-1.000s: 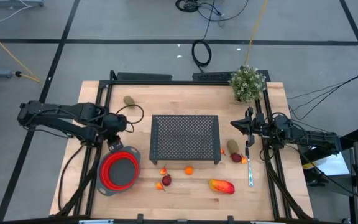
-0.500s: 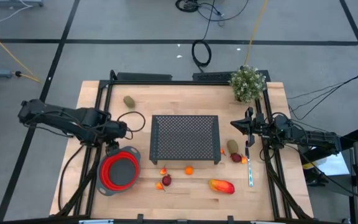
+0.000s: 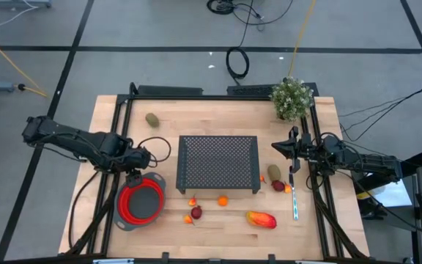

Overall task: Pick & Place Fruit
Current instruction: Put the red colander on the shelf

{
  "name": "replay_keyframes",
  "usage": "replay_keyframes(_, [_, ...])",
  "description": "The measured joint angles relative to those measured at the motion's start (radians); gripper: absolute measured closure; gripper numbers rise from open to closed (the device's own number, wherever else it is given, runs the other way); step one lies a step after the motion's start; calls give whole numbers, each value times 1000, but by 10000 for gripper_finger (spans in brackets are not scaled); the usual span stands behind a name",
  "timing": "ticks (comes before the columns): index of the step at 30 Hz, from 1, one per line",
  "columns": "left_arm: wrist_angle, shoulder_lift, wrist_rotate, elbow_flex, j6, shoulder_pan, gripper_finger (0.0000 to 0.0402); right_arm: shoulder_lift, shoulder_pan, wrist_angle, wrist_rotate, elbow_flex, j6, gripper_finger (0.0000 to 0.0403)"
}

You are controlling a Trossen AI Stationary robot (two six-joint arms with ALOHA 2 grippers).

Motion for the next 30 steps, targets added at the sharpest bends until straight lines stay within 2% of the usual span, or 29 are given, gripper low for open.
replay_keyframes(7, [42, 0, 11, 0, -126, -3, 178, 0, 0, -3, 0, 0, 0, 403])
replay_keyframes(13, [42, 0, -6, 0, -160, -3, 179, 0, 0, -3, 0, 0, 0, 403])
replay_keyframes(19, [104, 18, -7, 0, -50, -3, 179, 0, 0, -3, 0, 0, 0, 403])
replay_keyframes(25, [107, 103, 4, 0, 123, -1, 179, 0, 0, -3, 0, 0, 0, 403])
replay_keyframes(30, [96, 173, 5, 0, 183, -1, 179, 0, 0, -3, 0, 0, 0, 403])
